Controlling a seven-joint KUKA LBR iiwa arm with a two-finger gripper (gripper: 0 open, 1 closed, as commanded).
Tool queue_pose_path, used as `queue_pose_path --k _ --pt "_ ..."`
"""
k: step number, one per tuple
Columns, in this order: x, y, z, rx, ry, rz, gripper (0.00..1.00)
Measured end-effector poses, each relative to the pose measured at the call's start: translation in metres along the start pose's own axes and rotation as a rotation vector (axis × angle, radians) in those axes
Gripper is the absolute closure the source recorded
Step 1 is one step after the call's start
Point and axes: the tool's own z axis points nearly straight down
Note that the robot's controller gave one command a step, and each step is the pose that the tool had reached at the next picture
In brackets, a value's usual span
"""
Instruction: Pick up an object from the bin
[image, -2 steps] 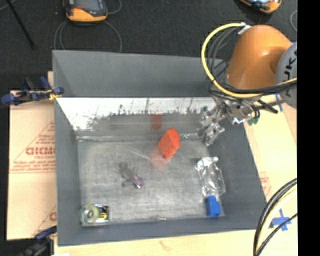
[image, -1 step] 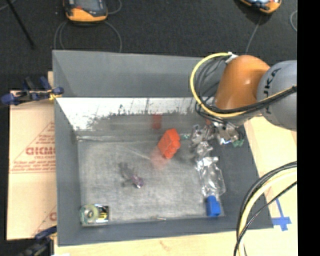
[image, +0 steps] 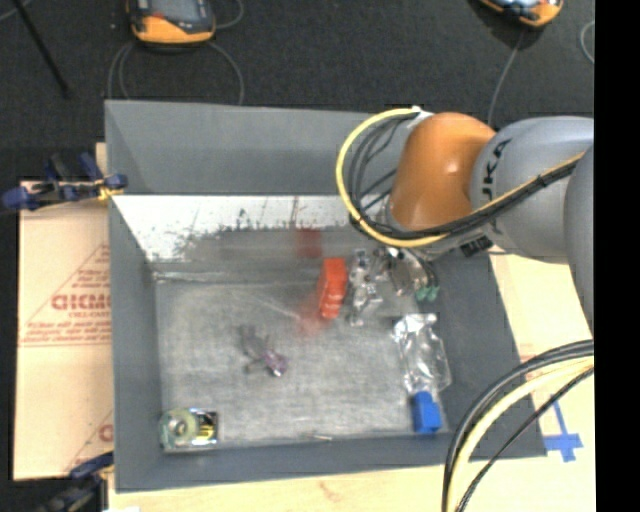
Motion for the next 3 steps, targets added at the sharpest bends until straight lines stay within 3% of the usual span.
queue_pose_path --k 1,2,3 --pt "0.000 -0.003 0.000 0.003 0.000 0.000 0.00" --pt "-0.021 0.035 0.020 0.005 -0.003 -0.093 0.00" --pt "-0.030 0.083 0.055 0.008 -0.007 -0.168 0.00"
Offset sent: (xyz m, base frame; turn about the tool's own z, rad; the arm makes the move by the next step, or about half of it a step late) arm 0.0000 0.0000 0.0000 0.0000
